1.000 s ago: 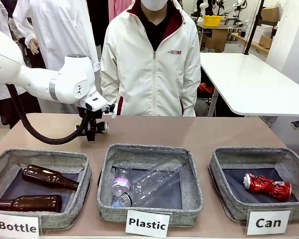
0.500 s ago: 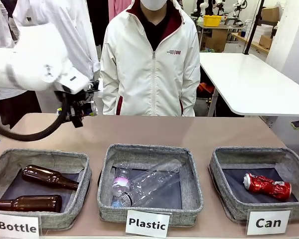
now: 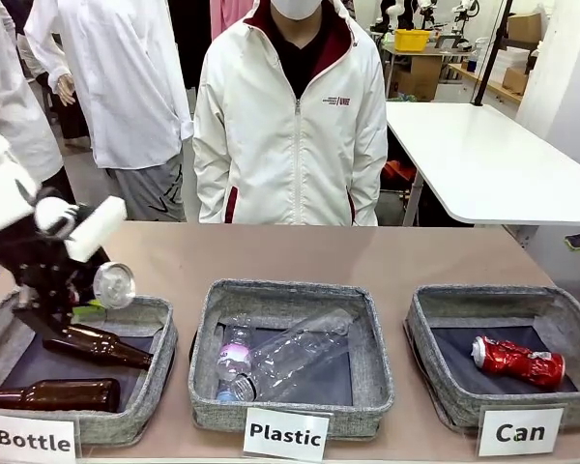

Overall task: Sort the can waste into the basket.
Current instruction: Pick up the can waste from the table and place it in the right Fabric basket.

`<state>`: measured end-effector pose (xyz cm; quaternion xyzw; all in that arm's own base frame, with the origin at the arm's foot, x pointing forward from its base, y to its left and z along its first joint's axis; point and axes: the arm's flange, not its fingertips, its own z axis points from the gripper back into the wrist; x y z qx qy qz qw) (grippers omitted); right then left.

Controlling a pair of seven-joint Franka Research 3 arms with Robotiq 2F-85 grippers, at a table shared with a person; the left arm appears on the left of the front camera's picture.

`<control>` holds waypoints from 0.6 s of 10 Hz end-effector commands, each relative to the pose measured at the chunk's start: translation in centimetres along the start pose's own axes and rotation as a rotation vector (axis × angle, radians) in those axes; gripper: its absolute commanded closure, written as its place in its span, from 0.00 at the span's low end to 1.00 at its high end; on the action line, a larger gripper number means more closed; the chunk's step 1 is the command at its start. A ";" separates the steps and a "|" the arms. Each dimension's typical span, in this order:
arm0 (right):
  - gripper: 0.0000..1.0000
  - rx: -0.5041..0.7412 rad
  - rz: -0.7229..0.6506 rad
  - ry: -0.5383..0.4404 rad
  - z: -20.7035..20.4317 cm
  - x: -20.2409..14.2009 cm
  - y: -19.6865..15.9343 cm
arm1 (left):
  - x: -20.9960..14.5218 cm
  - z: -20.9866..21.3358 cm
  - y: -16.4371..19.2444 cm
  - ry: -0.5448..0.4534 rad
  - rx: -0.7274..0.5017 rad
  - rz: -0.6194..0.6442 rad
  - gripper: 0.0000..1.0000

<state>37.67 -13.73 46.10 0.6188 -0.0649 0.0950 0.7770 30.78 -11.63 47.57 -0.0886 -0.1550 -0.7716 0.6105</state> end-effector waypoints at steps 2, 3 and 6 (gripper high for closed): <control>0.00 0.005 0.016 0.006 0.1 -0.1 0.1 | -2.9 0.4 0.3 -0.048 0.060 0.111 1.00; 0.00 0.005 0.016 0.006 0.1 -0.1 0.1 | -0.5 1.3 -0.3 -0.023 0.014 0.010 1.00; 0.00 0.005 0.016 0.006 0.1 -0.1 0.1 | -1.3 1.6 -0.2 -0.034 0.026 0.035 1.00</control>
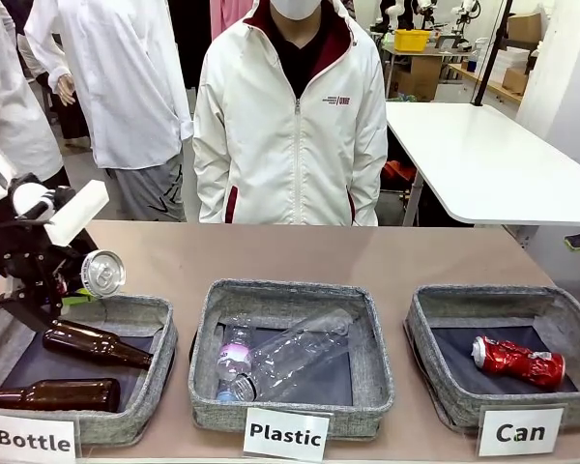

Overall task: Sort the can waste into the basket.
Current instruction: Pick up the can waste from the table and place it in the right Fabric basket.

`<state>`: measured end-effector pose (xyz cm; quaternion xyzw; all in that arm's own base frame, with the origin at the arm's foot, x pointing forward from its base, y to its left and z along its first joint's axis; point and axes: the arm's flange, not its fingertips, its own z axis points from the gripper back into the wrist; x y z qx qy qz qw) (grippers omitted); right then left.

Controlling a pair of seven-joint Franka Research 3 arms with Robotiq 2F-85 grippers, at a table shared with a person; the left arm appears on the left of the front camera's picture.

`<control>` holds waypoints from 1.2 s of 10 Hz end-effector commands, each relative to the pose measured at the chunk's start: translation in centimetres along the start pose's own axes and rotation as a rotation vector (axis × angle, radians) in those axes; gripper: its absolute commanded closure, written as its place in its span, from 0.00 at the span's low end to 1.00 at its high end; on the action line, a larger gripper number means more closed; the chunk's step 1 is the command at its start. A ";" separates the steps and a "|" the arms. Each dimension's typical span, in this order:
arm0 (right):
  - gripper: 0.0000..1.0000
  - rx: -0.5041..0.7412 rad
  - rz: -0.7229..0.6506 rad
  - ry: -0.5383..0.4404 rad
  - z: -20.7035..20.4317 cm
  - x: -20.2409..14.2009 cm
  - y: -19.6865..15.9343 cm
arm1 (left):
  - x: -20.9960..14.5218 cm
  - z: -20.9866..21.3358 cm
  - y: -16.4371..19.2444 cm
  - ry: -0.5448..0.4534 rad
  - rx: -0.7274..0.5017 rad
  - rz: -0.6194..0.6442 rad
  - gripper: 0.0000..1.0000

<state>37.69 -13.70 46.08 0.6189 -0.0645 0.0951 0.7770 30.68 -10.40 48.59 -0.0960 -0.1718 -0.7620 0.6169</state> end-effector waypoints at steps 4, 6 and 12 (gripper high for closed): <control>0.00 -0.136 0.044 0.038 3.4 -1.3 4.8 | 14.7 -9.4 6.6 -0.416 -0.136 0.194 1.00; 0.00 -0.246 -0.043 0.083 6.0 -2.7 5.1 | 23.7 -10.3 8.7 -0.414 -0.149 0.146 1.00; 0.00 -0.306 -0.073 -0.010 13.7 -8.0 3.0 | 47.7 -14.7 15.7 -0.308 -0.168 0.034 1.00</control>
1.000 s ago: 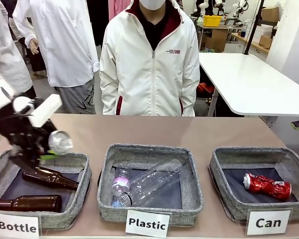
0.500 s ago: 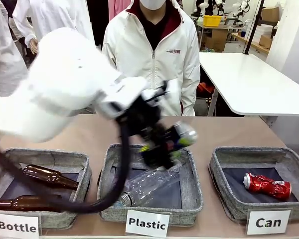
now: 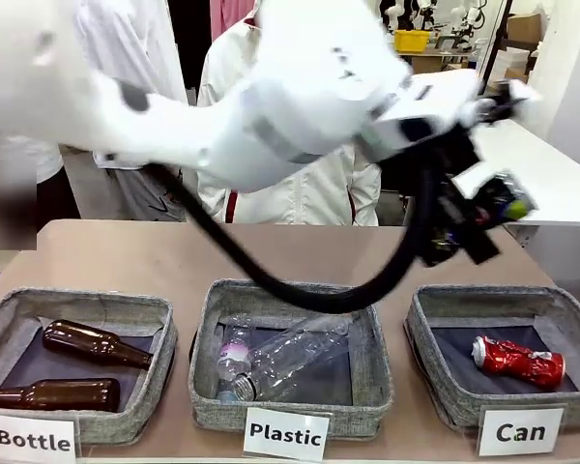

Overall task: Sort the can waste into the basket.
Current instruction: Pick up the can waste from the table and place it in the right Fabric basket.

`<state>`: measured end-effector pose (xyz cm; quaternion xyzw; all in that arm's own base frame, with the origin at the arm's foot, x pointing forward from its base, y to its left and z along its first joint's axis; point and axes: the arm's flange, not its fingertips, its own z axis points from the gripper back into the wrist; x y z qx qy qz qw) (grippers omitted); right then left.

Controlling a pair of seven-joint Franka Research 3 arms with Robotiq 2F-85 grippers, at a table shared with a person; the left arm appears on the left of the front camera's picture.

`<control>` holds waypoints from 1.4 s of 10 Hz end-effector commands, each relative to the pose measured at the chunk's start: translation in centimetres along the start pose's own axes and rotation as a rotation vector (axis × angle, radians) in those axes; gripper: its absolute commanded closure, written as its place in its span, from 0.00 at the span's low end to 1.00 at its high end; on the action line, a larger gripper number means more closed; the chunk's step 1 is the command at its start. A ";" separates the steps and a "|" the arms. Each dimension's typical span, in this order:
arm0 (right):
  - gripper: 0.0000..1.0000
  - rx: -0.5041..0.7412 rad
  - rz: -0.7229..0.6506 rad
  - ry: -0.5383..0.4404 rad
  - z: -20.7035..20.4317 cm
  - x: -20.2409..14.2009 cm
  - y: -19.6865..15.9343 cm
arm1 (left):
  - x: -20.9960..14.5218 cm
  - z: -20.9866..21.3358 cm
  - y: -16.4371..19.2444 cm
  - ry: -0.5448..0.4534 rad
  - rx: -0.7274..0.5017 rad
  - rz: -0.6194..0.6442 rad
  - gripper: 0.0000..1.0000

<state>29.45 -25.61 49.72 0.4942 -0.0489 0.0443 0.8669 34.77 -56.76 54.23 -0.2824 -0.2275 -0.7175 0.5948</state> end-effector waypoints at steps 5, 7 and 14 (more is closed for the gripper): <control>0.00 -0.002 0.007 0.021 -0.8 0.6 0.8 | 4.5 -11.6 5.5 0.240 -0.181 -0.216 1.00; 0.00 -0.002 0.007 0.021 -0.8 0.6 0.8 | 4.9 -12.7 5.9 0.262 -0.161 -0.198 1.00; 0.00 -0.002 0.007 0.021 -0.8 0.6 0.8 | 4.2 -12.5 6.0 0.255 -0.173 -0.157 0.19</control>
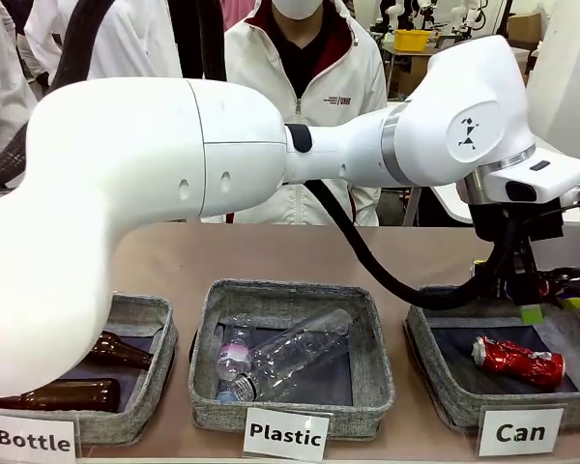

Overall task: Sort the can waste into the basket.
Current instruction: Pick up the can waste from the table and place it in the right Fabric basket.

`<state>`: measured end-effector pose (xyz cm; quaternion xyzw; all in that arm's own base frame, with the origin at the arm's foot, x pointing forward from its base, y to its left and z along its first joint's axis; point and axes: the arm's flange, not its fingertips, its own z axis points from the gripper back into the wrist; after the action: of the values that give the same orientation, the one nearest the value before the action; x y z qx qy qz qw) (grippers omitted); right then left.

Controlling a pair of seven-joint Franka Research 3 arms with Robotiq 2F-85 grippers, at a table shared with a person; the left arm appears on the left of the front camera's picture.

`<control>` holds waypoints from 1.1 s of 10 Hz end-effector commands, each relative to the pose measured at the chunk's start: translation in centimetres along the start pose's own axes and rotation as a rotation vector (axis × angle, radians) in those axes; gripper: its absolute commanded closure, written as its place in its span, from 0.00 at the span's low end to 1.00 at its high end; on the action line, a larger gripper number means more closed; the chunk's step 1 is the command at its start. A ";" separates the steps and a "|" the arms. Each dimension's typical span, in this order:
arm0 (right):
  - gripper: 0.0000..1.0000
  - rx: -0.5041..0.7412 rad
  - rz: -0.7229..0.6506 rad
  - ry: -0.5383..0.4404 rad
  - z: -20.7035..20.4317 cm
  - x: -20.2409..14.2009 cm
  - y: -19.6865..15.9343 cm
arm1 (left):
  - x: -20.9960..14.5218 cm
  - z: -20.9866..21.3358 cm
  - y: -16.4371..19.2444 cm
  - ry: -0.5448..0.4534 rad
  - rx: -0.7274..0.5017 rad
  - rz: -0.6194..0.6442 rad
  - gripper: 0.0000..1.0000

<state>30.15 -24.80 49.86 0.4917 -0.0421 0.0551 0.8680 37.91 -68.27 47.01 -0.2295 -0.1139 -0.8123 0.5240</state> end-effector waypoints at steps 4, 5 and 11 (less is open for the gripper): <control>0.00 0.001 -0.005 -0.002 -0.2 -0.1 0.4 | 0.6 1.5 0.4 -0.006 0.024 0.014 0.00; 0.00 0.001 -0.005 -0.002 -0.2 -0.1 0.4 | 0.4 2.1 0.2 -0.024 0.029 0.012 0.00; 0.00 -0.004 0.020 0.028 -4.4 4.6 2.0 | -9.5 12.6 -3.6 -0.104 -0.084 0.316 0.00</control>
<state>33.09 -21.72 49.87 0.4827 -0.0315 0.0775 0.8718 43.64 -58.89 54.17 -0.2775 -0.0758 -0.7441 0.6029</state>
